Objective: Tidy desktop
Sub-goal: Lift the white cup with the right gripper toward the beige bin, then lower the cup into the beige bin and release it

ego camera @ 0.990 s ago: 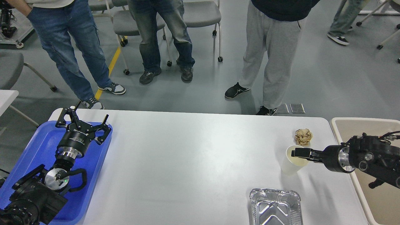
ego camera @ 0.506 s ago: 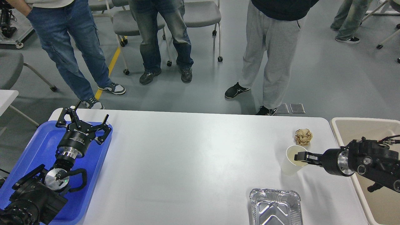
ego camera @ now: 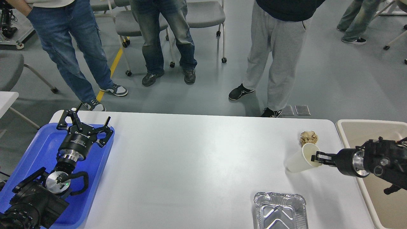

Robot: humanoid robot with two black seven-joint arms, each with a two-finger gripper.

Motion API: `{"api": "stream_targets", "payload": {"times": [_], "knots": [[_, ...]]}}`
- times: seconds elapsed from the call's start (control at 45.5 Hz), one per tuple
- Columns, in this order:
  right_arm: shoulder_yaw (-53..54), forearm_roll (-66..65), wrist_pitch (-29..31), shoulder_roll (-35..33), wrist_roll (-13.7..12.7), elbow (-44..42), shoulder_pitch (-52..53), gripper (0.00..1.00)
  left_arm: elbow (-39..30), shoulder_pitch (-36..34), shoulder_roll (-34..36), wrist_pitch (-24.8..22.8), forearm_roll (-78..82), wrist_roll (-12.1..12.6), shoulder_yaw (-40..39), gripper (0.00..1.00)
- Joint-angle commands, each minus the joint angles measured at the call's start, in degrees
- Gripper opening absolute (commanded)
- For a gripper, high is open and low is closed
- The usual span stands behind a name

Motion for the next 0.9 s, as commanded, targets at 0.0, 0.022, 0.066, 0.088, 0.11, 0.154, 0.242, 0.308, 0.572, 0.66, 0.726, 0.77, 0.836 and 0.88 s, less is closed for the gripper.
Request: {"api": "stream_targets", "payload": {"times": [0.0, 0.022, 0.066, 0.088, 0.11, 0.154, 0.242, 0.308, 0.572, 0.66, 0.726, 0.77, 0.836, 0.88], "knots": [[2.60, 2.16, 1.16, -5.11, 0.32, 4.87, 0.51, 0.00, 0.01, 0.00, 0.00, 0.00, 0.00, 0.00, 0.00, 1.00], [3.04, 2.95, 1.60, -5.81, 0.32, 5.57, 0.60, 0.00, 0.01, 0.00, 0.00, 0.00, 0.00, 0.00, 0.00, 1.00], [4.09, 4.54, 2.65, -7.48, 0.32, 7.07, 1.13, 0.00, 0.01, 0.00, 0.00, 0.00, 0.00, 0.00, 0.00, 1.00], [4.53, 5.41, 3.18, -8.18, 0.23, 7.77, 1.48, 0.00, 0.01, 0.00, 0.00, 0.00, 0.00, 0.00, 0.00, 1.00], [4.89, 6.21, 3.62, -9.06, 0.23, 8.56, 2.00, 0.00, 0.01, 0.00, 0.00, 0.00, 0.00, 0.00, 0.00, 1.00], [5.50, 7.79, 4.41, -10.90, 0.06, 10.23, 3.15, 0.00, 0.01, 0.00, 0.00, 0.00, 0.00, 0.00, 0.00, 1.00], [6.47, 11.30, 6.87, -14.68, -0.29, 12.78, 5.96, 0.00, 0.01, 0.00, 0.00, 0.00, 0.00, 0.00, 0.00, 1.00], [6.65, 14.12, 8.72, -17.23, -0.38, 14.10, 8.24, 0.00, 0.01, 0.00, 0.00, 0.00, 0.00, 0.00, 0.00, 1.00], [6.65, 20.53, 16.36, -25.59, -3.19, 15.34, 18.26, 0.00, 0.01, 0.00, 0.00, 0.00, 0.00, 0.00, 0.00, 1.00], [6.65, 22.03, 18.91, -27.70, -3.98, 15.34, 21.25, 0.00, 0.01, 0.00, 0.00, 0.00, 0.00, 0.00, 0.00, 1.00], [6.65, 22.12, 20.15, -28.93, -4.69, 15.34, 23.01, 0.00, 0.01, 0.00, 0.00, 0.00, 0.00, 0.00, 0.00, 1.00], [6.65, 22.12, 20.59, -29.46, -5.13, 15.34, 23.98, 0.00, 0.01, 0.00, 0.00, 0.00, 0.00, 0.00, 0.00, 1.00], [6.65, 22.21, 21.03, -30.07, -5.57, 15.16, 24.95, 0.00, 0.01, 0.00, 0.00, 0.00, 0.00, 0.00, 0.00, 1.00], [6.65, 22.21, 20.85, -30.34, -5.57, 14.90, 25.04, 0.00, 0.01, 0.00, 0.00, 0.00, 0.00, 0.00, 0.00, 1.00]]}}
